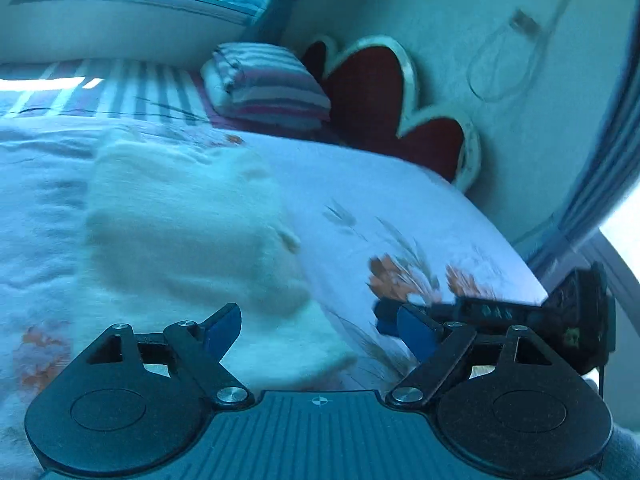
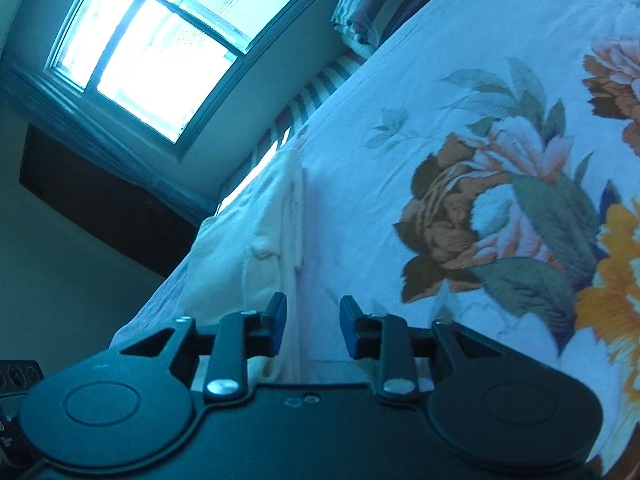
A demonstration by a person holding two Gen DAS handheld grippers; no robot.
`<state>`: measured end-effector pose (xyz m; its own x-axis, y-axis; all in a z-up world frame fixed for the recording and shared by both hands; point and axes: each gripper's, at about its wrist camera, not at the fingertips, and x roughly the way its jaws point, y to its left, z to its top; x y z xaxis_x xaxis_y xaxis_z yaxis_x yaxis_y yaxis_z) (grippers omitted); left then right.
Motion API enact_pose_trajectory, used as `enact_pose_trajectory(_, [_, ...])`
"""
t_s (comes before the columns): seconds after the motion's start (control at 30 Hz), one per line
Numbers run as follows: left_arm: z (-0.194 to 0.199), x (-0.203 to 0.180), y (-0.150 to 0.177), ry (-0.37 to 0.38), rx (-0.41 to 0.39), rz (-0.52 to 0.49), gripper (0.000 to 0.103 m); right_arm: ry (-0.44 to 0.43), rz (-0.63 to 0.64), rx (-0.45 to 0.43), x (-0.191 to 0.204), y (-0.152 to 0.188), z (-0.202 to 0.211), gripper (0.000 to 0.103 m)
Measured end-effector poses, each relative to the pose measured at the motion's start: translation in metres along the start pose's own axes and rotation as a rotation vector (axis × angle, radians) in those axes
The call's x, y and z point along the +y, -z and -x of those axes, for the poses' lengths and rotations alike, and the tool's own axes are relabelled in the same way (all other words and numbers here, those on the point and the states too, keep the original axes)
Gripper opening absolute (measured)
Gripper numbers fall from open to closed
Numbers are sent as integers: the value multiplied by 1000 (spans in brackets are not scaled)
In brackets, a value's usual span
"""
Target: Fold small clothes
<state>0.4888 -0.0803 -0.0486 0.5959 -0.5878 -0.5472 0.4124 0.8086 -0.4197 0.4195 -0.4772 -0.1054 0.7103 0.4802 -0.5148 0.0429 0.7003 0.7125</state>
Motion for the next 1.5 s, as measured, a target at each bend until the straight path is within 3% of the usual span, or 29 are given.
enact_pose_trajectory(0.1, [13, 53, 8, -117, -22, 91, 81, -7, 45, 30, 18, 9, -10, 44])
enact_pose_trajectory(0.13, [16, 66, 14, -126, -15, 123, 71, 3, 58, 45, 23, 14, -13, 46])
enact_pose_trajectory(0.23, [26, 90, 35, -99, -12, 228, 70, 32, 67, 74, 32, 24, -23, 45])
enact_pose_trajectory(0.3, [23, 93, 47, -85, -3, 246, 70, 70, 64, 78, 37, 30, -28, 39])
enact_pose_trajectory(0.37, [13, 96, 57, -54, 18, 278, 70, 64, 68, 82, 44, 34, -32, 11])
enact_pose_trajectory(0.43, [-3, 106, 62, 43, 35, 380, 19, 44, 100, 80, 54, 35, -37, 11])
enact_pose_trajectory(0.5, [-11, 110, 69, 23, 48, 415, 18, 69, 131, 99, 58, 37, -43, 11])
enact_pose_trajectory(0.53, [-10, 111, 70, 34, 44, 401, 18, 113, 145, 122, 52, 36, -47, 12])
enact_pose_trajectory(0.6, [3, 103, 64, 1, 34, 323, 19, 113, 171, 131, 48, 30, -43, 20])
enact_pose_trajectory(0.63, [10, 99, 58, -19, 10, 279, 28, 122, 197, 95, 52, 24, -34, 29])
enact_pose_trajectory(0.67, [16, 97, 53, -49, -17, 242, 38, 111, 241, 43, 59, 17, -25, 30])
enact_pose_trajectory(0.7, [18, 95, 43, -84, -58, 203, 66, 97, 268, 13, 62, 10, -23, 29])
enact_pose_trajectory(0.73, [17, 94, 34, -107, -101, 179, 82, 95, 271, -12, 64, -3, -25, 25])
enact_pose_trajectory(0.9, [-37, 81, -22, -116, -109, 52, 82, 129, 259, -22, 62, -52, -81, 27])
enact_pose_trajectory(1.0, [-62, 97, -34, -174, -70, 93, 81, 91, 260, -33, 61, -62, -104, 12])
enact_pose_trajectory(1.07, [-70, 111, -27, -204, -63, 116, 81, 78, 311, 1, 65, -57, -120, 8])
enact_pose_trajectory(1.17, [-59, 118, -23, -171, -76, 107, 81, 91, 385, 26, 68, -55, -127, 8])
enact_pose_trajectory(1.27, [-56, 113, -43, -192, -131, 79, 81, 102, 415, -80, 74, -69, -109, 23])
enact_pose_trajectory(1.3, [-59, 112, -52, -192, -138, 68, 81, 107, 415, -93, 74, -77, -113, 23])
enact_pose_trajectory(1.43, [-93, 116, -80, -227, -97, 63, 81, 146, 427, -63, 73, -100, -144, 22])
enact_pose_trajectory(1.5, [-109, 122, -82, -245, -49, 61, 82, 208, 452, 4, 67, -101, -165, 18])
